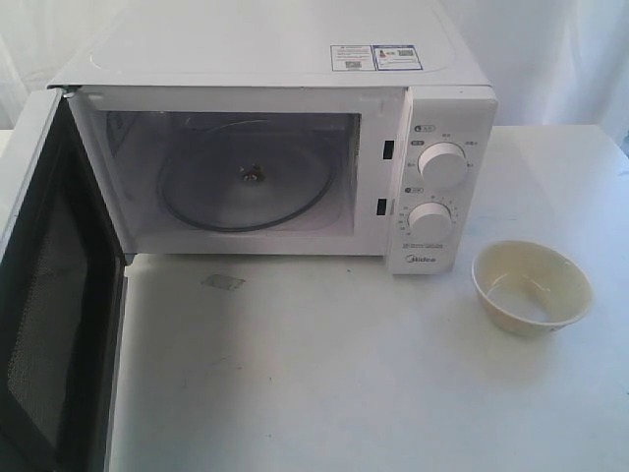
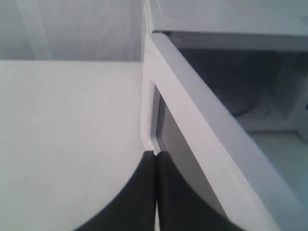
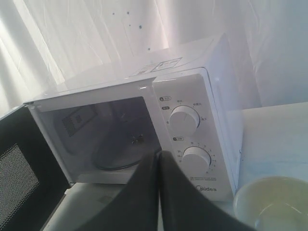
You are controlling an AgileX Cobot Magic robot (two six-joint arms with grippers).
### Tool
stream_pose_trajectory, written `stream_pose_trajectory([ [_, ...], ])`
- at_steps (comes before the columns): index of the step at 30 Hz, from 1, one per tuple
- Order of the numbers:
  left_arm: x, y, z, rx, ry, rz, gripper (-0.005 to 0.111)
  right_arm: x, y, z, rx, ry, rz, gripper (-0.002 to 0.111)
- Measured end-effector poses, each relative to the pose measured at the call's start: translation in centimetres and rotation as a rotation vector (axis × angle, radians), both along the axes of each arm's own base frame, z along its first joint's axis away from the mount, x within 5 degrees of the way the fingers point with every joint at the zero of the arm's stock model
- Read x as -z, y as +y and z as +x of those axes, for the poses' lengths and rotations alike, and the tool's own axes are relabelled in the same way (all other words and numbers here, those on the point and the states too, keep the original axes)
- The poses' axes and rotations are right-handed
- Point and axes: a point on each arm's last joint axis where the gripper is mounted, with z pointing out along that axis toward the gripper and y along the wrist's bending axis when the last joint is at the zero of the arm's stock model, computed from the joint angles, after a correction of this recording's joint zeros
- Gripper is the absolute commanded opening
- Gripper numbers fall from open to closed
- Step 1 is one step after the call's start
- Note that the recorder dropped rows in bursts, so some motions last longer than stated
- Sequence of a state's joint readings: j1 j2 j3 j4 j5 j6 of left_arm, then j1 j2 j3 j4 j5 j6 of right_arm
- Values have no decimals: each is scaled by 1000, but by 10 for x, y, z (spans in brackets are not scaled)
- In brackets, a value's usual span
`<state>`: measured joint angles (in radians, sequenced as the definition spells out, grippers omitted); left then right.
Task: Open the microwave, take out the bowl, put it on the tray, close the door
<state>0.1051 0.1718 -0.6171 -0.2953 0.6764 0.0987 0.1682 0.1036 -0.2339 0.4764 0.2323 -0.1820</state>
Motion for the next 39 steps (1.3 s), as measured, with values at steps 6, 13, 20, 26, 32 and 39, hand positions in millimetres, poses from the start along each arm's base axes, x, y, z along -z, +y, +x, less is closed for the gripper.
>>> stream_pose_trajectory([
  [6,-15,-1,32,130,255,110,0,0,0,0,0,0,0,0],
  [13,-7,-9,68,355,356,181,0,0,0,0,0,0,0,0],
  [20,-6,-25,96,668,255,199,0,0,0,0,0,0,0,0],
  [26,-3,-33,124,796,164,136,0,0,0,0,0,0,0,0],
  [32,8,-41,154,782,138,129,0,0,0,0,0,0,0,0],
  [39,17,-65,182,801,23,112,0,0,0,0,0,0,0,0],
])
